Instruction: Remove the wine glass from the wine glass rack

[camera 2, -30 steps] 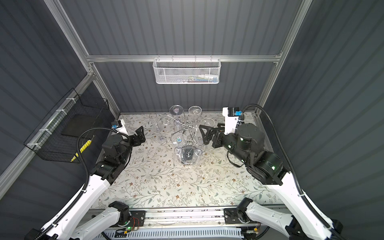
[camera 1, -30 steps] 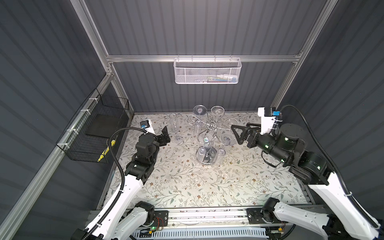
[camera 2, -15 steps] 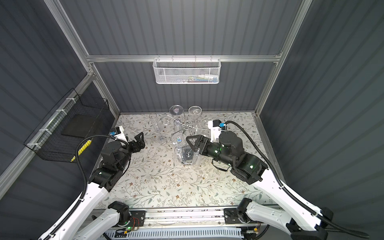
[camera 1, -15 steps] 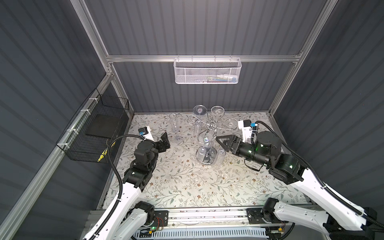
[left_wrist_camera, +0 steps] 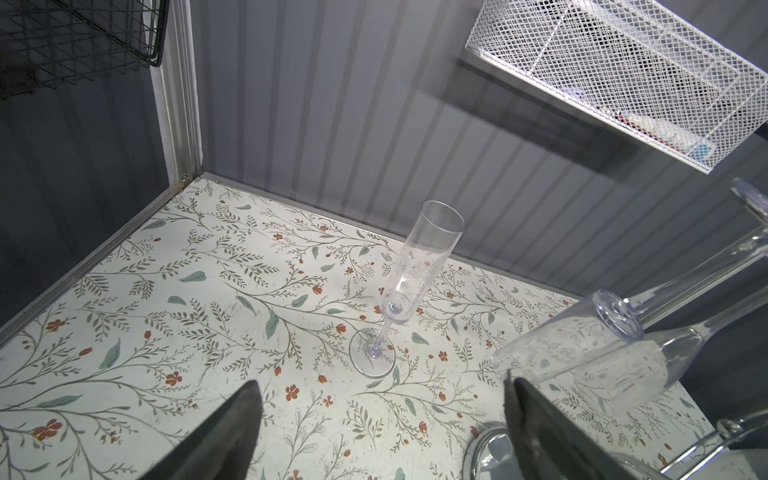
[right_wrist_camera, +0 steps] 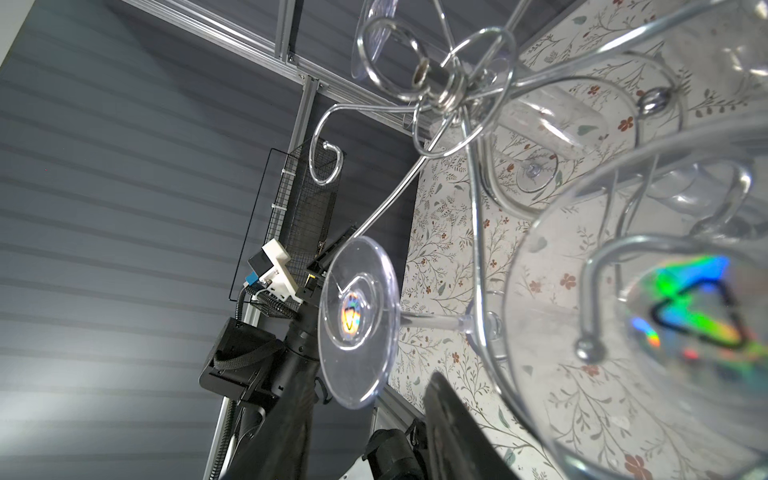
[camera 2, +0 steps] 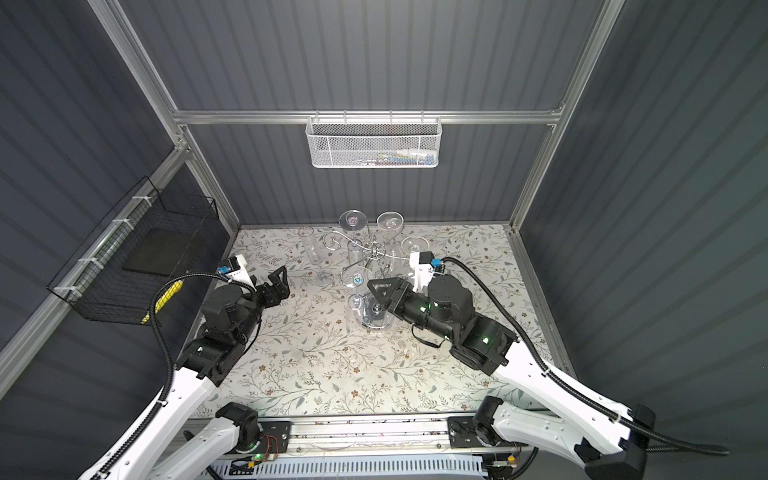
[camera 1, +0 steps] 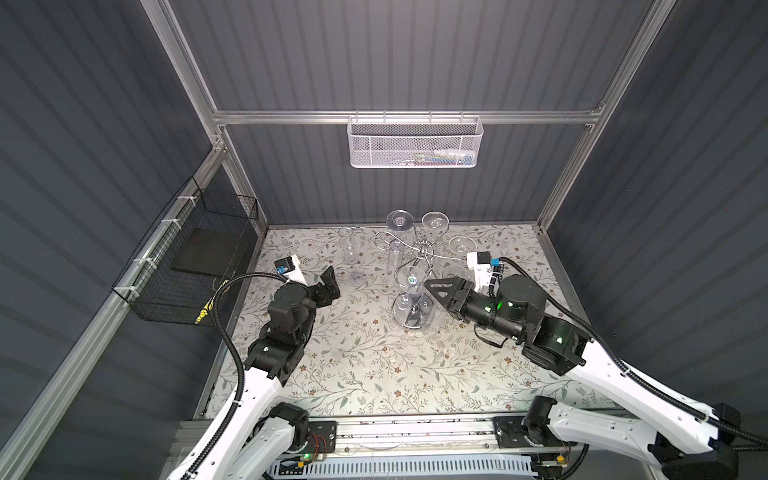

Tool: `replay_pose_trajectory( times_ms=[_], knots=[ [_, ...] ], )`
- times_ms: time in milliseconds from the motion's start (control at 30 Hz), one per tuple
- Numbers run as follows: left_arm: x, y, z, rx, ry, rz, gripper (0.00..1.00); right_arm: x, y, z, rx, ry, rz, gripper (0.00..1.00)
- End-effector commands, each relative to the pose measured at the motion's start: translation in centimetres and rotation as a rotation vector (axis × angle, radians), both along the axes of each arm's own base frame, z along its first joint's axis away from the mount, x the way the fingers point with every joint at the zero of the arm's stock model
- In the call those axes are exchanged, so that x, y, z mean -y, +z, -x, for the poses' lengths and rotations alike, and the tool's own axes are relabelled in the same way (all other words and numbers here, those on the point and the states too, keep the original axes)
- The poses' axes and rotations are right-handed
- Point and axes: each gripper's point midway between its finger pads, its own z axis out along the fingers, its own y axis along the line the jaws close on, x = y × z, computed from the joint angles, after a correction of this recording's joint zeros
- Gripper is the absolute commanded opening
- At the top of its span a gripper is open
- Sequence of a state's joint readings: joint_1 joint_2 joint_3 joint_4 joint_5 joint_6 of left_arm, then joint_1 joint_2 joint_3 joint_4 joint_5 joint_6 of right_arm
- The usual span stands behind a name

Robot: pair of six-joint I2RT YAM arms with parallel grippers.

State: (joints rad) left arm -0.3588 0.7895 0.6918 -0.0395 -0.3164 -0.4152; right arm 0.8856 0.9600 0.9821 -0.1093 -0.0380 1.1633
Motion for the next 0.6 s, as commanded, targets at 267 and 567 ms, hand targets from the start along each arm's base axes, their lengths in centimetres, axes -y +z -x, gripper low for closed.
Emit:
replay_pose_trajectory(
  times_ms=[267, 567],
  knots=[
    [0.0, -0.4, 0.2, -0.018, -0.002, 0.034, 0.93, -0.8, 0.5, -0.3, 0.005, 0.0, -0.115, 0.37],
    [-0.1, -0.4, 0.5, -0.022, 0.0, 0.033, 0.94, -1.1, 0.0, -0.5, 0.002, 0.002, -0.149, 0.31]
  ],
)
